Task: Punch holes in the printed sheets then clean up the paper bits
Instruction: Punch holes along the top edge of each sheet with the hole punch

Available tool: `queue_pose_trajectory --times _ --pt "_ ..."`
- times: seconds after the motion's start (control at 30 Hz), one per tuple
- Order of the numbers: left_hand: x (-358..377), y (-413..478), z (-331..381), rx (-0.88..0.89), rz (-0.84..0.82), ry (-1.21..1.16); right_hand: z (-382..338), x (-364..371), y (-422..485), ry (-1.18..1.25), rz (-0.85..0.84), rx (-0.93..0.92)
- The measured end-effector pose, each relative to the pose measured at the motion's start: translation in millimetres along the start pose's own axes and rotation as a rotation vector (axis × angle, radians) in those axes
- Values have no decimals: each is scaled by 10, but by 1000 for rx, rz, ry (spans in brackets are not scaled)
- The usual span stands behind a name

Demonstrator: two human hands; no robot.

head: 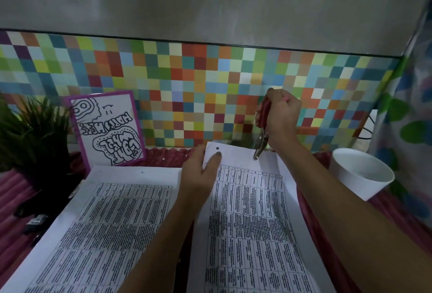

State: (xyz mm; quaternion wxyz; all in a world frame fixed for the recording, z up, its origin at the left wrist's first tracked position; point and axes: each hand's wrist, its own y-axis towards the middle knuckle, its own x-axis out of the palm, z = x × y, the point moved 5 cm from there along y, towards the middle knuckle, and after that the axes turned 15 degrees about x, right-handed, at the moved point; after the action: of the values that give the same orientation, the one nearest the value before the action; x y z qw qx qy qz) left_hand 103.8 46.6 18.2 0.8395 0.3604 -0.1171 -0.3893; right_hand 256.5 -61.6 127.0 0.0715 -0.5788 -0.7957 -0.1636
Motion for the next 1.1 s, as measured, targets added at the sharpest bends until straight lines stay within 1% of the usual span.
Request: queue_pose_trajectory --times 0.1,0.13,0.17,0.2,0.23,0.27,0.3,0.37,0.5,0.67,0.77,0.83,0.97,1.1 --pt "-4 85 247 271 -13 420 -21 23 -43 -24 -17 -37" --pt "46 121 335 363 -49 540 -24 39 -58 -30 -25 -47" --pt "127 165 412 435 -119 663 -29 60 -75 -33 -37 -57" --pt "231 210 464 473 -226 797 -31 81 -90 -34 -48 -63" --pt "337 255 503 472 -350 908 -37 101 -102 -32 -60 -66" --pt "417 288 514 440 -466 965 -45 114 -114 -30 -70 -67" --pt "467 309 510 391 -555 972 -54 122 -126 -30 -77 -69" --pt "477 354 478 305 -625 926 -77 119 -142 -29 -82 -82" --pt "456 402 458 273 -605 839 -88 78 -155 12 -91 -56" --pt "459 385 426 338 -590 806 -64 18 -199 0 -140 97" --pt "445 372 424 356 -605 794 -111 -70 -219 -66 -166 75" --pt "415 367 397 343 -611 765 -166 -166 -201 -125 -148 51" --pt "312 359 246 265 -612 707 -194 -401 -82 -122 -63 90" --pt "304 371 252 281 -596 693 -228 -517 -25 -100 -14 60"
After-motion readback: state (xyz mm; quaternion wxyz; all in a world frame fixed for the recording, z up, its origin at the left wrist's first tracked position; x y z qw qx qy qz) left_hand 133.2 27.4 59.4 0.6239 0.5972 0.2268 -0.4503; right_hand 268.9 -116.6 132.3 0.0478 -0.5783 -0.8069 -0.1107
